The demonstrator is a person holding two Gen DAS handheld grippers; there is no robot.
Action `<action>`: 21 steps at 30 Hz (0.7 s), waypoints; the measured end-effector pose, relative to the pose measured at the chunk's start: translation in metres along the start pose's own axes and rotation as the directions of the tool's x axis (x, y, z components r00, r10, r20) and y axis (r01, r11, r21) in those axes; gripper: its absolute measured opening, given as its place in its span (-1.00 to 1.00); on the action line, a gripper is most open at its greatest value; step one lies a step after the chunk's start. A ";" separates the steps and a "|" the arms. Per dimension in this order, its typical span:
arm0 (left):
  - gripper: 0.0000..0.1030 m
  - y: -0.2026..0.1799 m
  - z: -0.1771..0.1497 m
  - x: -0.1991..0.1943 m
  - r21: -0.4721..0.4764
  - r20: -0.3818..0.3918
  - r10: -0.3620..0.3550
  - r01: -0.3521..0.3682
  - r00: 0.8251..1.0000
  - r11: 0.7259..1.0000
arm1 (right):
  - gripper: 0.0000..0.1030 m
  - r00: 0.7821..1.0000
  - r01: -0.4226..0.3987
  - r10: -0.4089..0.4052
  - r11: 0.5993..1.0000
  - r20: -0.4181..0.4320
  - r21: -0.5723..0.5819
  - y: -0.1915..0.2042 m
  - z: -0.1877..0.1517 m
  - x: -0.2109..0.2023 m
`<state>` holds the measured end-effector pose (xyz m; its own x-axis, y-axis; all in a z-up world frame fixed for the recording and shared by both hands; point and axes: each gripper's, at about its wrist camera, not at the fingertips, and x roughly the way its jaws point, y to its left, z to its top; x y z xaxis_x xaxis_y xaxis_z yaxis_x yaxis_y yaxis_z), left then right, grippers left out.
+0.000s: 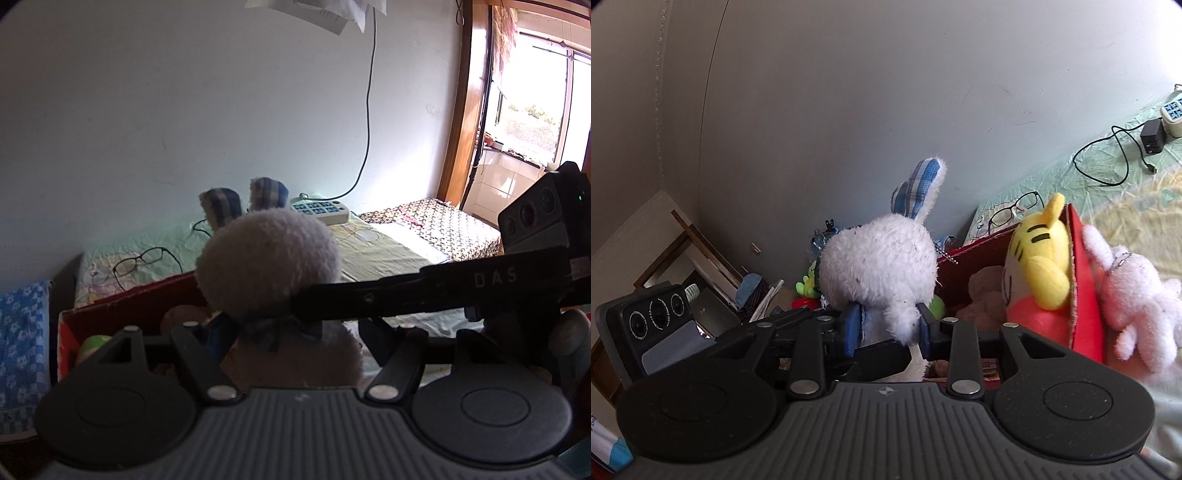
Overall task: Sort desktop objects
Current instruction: 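Carry the bow bunny with the right gripper over the red box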
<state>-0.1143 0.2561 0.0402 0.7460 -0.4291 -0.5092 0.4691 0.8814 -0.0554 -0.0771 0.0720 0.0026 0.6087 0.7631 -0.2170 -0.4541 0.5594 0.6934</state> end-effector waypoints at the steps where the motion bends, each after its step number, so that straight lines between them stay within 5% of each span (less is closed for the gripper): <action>1: 0.37 0.007 -0.001 0.001 -0.005 0.001 0.004 -0.004 1.000 1.000 | -0.33 1.000 0.002 -0.002 1.000 -0.002 -0.006 0.001 0.000 0.006; 21: 0.37 0.101 -0.032 0.044 -0.131 -0.156 0.092 -0.113 0.984 0.985 | -0.34 0.978 0.113 -0.104 0.993 -0.178 0.039 -0.015 -0.008 0.100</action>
<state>-0.0489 0.3322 -0.0153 0.7035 -0.3102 -0.6395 0.3161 0.9424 -0.1094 -0.0149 0.1425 -0.0347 0.5269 0.7462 -0.4070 -0.3565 0.6287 0.6911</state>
